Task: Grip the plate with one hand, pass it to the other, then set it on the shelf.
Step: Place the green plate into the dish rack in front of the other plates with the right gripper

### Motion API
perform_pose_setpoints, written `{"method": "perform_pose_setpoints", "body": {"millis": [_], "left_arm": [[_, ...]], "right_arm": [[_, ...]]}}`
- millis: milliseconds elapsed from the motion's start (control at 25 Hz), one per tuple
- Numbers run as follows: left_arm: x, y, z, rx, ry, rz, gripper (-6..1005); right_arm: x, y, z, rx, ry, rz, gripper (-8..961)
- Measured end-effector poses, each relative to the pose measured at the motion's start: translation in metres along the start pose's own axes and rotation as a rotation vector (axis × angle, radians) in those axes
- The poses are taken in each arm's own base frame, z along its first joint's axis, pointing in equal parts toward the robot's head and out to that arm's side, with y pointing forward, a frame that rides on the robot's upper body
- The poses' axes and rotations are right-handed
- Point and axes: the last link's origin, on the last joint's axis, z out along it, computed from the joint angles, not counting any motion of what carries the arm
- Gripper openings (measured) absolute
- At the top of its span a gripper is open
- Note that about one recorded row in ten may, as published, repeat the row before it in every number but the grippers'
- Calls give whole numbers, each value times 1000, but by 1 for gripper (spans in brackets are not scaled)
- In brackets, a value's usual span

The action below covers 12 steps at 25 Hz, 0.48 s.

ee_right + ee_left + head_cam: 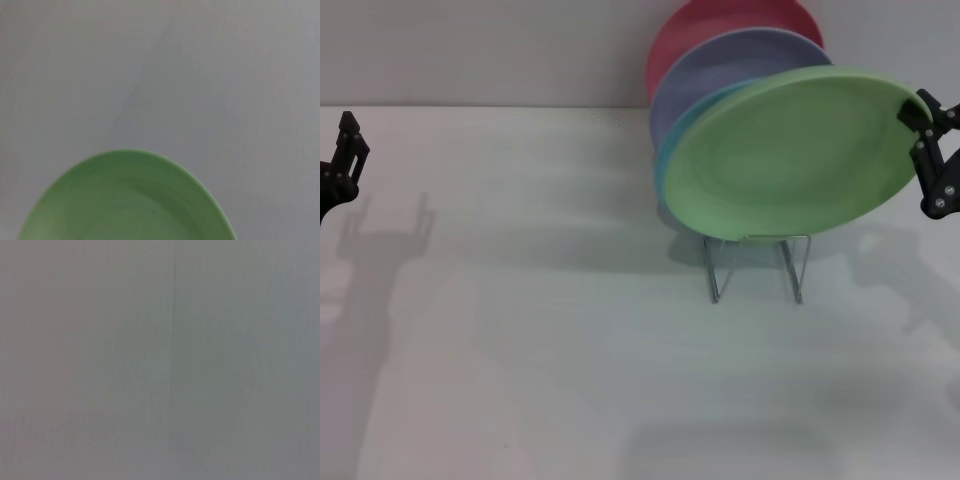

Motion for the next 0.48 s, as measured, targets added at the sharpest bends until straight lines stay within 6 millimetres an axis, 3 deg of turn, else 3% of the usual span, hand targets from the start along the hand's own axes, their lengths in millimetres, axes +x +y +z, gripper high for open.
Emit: {"method": "perform_pose_setpoints", "body": {"millis": [480], "left_arm": [[-1, 3, 0, -13, -6, 2, 723]], "right_arm": [[12, 5, -2, 7, 40, -10, 36]]}}
